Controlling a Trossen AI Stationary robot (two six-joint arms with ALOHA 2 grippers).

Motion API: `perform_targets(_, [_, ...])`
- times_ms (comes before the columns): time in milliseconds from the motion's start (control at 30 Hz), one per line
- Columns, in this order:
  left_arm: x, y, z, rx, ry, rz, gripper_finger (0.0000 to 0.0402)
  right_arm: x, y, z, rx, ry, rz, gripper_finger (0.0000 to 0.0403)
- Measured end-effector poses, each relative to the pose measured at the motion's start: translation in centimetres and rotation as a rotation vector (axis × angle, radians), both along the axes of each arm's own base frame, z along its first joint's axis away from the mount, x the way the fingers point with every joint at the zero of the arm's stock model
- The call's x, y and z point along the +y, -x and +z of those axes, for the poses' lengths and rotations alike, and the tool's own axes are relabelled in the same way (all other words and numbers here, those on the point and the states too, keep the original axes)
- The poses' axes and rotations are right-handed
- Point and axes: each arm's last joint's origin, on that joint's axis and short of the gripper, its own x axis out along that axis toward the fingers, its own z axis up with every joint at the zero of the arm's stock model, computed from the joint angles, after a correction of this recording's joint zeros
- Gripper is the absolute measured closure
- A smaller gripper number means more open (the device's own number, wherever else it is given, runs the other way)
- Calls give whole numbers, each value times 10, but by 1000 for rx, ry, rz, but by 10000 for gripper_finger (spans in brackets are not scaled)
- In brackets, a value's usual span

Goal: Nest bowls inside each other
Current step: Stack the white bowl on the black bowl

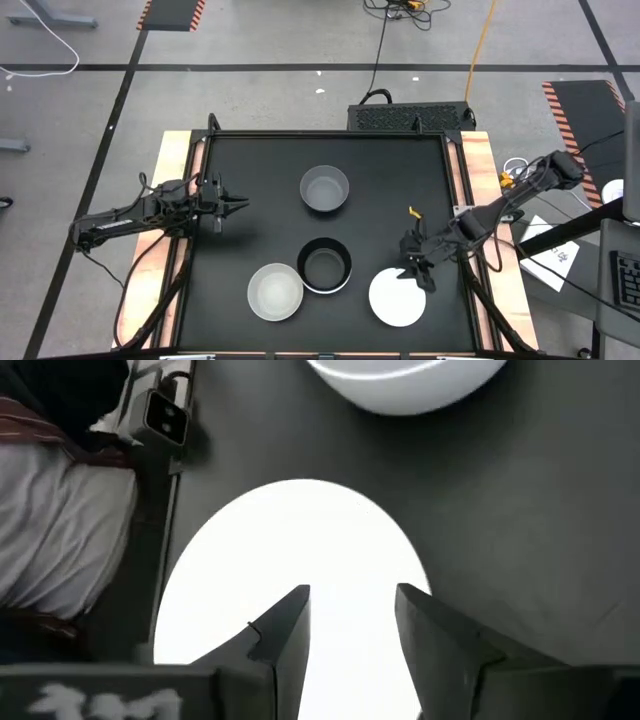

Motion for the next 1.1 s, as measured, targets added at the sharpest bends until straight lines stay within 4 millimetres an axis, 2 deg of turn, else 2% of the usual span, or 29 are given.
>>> perform_targets(333, [0,0,0,-1,0,1,341,-1,6,-10,137,13,-52,261])
perform_targets(1100, [0,0,0,-2,2,1,341,-6,11,-14,213,33,-143,261])
